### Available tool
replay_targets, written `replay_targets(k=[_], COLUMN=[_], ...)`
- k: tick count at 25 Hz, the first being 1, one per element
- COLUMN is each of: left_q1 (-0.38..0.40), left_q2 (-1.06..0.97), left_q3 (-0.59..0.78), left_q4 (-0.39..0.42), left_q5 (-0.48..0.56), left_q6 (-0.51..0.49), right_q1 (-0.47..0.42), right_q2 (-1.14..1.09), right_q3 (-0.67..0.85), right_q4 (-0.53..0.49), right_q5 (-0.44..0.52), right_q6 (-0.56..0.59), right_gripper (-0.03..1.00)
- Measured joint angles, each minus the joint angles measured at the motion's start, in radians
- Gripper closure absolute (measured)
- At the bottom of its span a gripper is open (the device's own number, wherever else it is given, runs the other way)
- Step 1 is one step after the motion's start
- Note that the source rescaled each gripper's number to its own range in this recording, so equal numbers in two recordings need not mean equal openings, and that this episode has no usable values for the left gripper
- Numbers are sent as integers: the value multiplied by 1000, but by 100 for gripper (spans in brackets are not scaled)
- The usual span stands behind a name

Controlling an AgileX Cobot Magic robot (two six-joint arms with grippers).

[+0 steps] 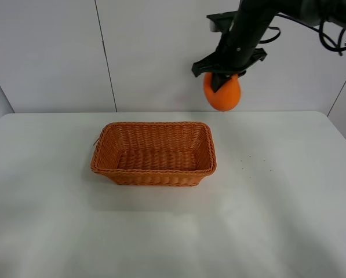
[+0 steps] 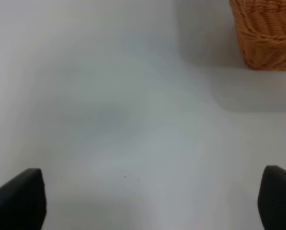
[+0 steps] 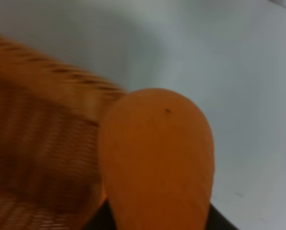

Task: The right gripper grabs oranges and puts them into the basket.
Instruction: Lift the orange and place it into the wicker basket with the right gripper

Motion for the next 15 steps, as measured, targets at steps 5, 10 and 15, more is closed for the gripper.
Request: replay_targets(k=[5,10,15], left_q1=[0,0,0], left_q2=[0,0,0], left_q3=[0,0,0], left_q4=[0,0,0], left_q5=[0,0,0], left_q6=[0,0,0], right_q1=[136,202,210], right_q2=[61,185,290], right_q3=[-1,-1,-1], right_q4=[5,6,5], right_q5=[-72,-179,-229], right_q6=[12,-1,-5], right_gripper=[97,97,95])
